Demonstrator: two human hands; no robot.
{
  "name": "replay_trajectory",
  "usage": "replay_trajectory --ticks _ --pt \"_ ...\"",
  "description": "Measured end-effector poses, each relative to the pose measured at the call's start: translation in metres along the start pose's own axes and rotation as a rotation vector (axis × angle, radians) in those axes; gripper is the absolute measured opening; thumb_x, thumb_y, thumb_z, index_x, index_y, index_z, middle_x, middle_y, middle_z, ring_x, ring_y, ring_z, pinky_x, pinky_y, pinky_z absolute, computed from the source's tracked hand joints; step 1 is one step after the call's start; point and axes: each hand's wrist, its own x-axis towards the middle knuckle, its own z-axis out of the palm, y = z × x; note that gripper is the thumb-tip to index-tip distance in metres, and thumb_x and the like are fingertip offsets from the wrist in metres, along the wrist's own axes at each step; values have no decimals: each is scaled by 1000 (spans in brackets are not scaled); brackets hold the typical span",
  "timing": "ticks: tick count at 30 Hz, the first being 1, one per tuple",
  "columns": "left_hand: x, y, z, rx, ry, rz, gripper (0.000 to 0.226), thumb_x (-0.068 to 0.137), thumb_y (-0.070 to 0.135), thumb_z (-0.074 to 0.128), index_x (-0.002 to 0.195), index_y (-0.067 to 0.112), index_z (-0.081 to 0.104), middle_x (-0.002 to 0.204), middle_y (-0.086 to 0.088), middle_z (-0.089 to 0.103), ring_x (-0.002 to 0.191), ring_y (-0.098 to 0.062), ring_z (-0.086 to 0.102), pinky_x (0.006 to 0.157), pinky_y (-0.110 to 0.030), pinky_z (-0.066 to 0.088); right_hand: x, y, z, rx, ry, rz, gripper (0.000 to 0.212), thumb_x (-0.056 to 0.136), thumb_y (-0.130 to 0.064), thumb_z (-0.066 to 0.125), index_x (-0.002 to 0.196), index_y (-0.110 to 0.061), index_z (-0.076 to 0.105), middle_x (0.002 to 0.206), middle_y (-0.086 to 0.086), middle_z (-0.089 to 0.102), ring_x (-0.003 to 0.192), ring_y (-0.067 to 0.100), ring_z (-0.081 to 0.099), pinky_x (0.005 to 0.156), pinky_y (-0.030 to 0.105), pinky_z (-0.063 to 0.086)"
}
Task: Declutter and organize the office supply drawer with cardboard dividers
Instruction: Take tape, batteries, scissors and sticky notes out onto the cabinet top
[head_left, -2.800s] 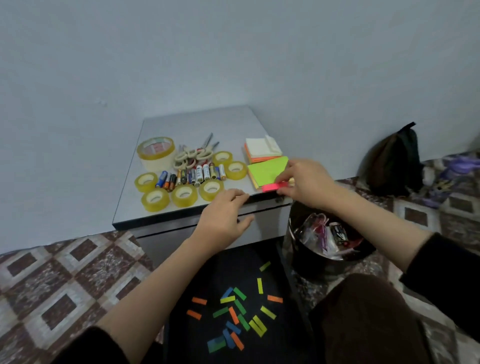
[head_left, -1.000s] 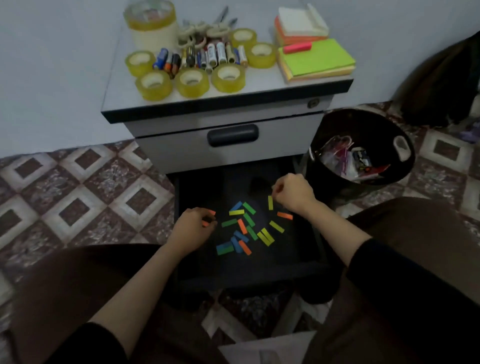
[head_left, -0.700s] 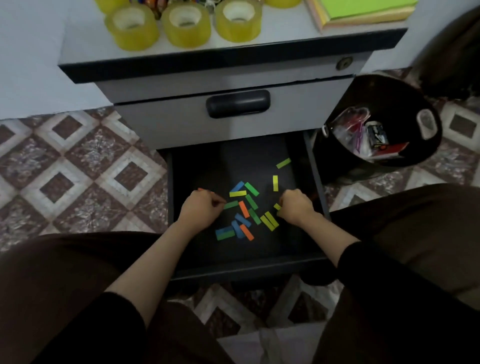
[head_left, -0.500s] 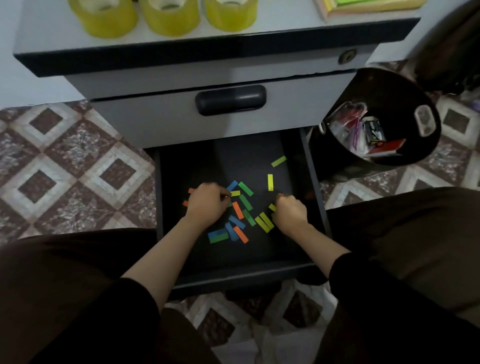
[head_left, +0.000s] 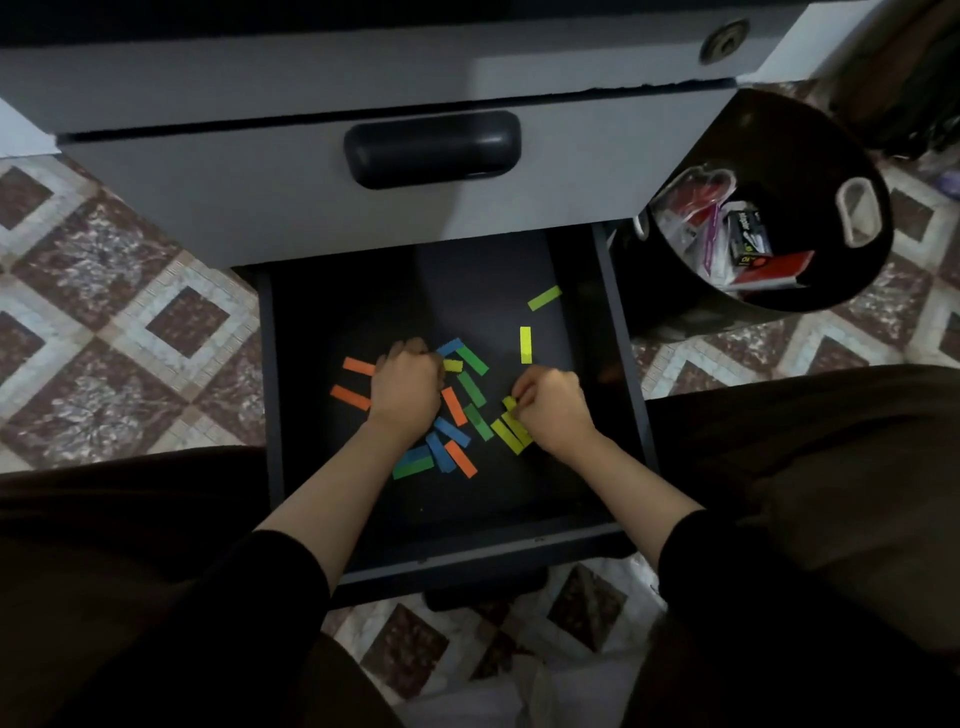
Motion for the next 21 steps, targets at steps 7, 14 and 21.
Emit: replay_trajectory --ticks 7,14,21 --pt "1 0 3 -42 35 38 30 89 15 56 119 15 59 117 -4 59 112 -23 49 92 -35 39 -6 1 10 -119 -51 60 13 83 1 61 96 0 62 94 13 57 91 28 60 73 32 53" --pt "4 -1 4 -18 99 89 35 92 14 50 126 19 56 123 -8 50 115 -25 44 94 -37 38 -6 -2 15 -156 -52 140 16 82 -3 59 97 -3 66 100 13 63 94 28 62 72 33 52" --pt "7 -10 3 -70 56 165 26 94 9 48 113 12 66 122 -5 57 112 -21 48 93 -30 39 -12 -6 12 -204 -64 68 18 85 -1 56 101 -3 63 105 13 61 98 28 59 70 29 43"
